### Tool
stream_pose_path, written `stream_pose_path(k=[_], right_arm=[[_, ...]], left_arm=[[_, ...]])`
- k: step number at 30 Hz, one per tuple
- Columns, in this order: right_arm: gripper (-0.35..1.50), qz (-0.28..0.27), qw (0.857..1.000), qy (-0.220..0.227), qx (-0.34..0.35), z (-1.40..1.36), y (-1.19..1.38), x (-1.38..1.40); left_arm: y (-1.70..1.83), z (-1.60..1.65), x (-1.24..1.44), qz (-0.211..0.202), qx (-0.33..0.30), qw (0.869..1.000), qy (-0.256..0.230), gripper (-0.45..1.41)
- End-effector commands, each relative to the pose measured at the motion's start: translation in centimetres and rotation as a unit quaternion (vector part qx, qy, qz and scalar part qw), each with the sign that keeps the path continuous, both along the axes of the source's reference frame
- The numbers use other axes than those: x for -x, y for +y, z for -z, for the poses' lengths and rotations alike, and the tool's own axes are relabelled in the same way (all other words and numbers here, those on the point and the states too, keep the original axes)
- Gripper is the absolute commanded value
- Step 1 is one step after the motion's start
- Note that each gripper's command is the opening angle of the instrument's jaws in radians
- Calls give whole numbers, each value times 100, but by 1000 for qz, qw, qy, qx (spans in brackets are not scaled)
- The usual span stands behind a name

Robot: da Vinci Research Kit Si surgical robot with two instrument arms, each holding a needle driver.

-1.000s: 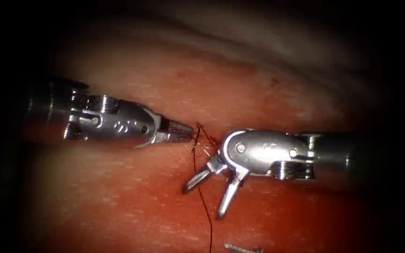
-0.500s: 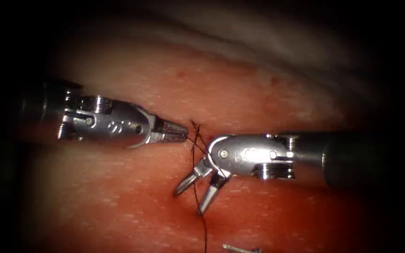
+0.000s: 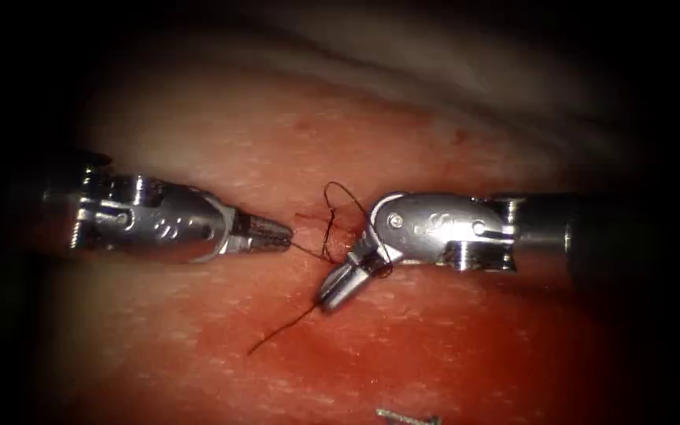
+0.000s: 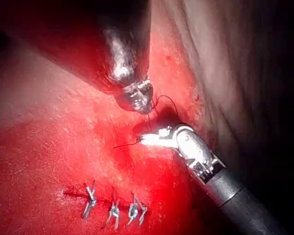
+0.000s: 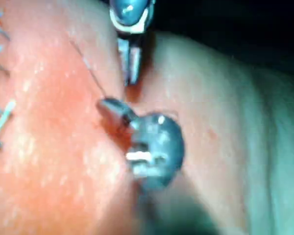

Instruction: Wound Closure

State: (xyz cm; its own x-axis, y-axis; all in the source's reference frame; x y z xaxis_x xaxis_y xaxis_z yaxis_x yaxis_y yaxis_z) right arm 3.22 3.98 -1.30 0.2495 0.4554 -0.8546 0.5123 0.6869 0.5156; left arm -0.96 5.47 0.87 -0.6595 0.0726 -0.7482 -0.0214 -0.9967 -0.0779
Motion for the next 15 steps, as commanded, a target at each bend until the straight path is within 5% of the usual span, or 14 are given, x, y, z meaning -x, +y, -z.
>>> stream_pose_path(k=[1, 12, 15], right_arm=[[-35, -18, 1000, -11, -11, -7, 16, 0], [-35, -64, 996, -53, -26, -46, 51, 11], [-35, -59, 994, -94, -12, -55, 56, 15]], left_arm=[[-14, -4, 1, -2, -2, 1000, 2, -35], [-94, 50, -32, -11, 4, 1000, 5, -35], [-110, 64, -39, -14, 5, 1000, 4, -35]])
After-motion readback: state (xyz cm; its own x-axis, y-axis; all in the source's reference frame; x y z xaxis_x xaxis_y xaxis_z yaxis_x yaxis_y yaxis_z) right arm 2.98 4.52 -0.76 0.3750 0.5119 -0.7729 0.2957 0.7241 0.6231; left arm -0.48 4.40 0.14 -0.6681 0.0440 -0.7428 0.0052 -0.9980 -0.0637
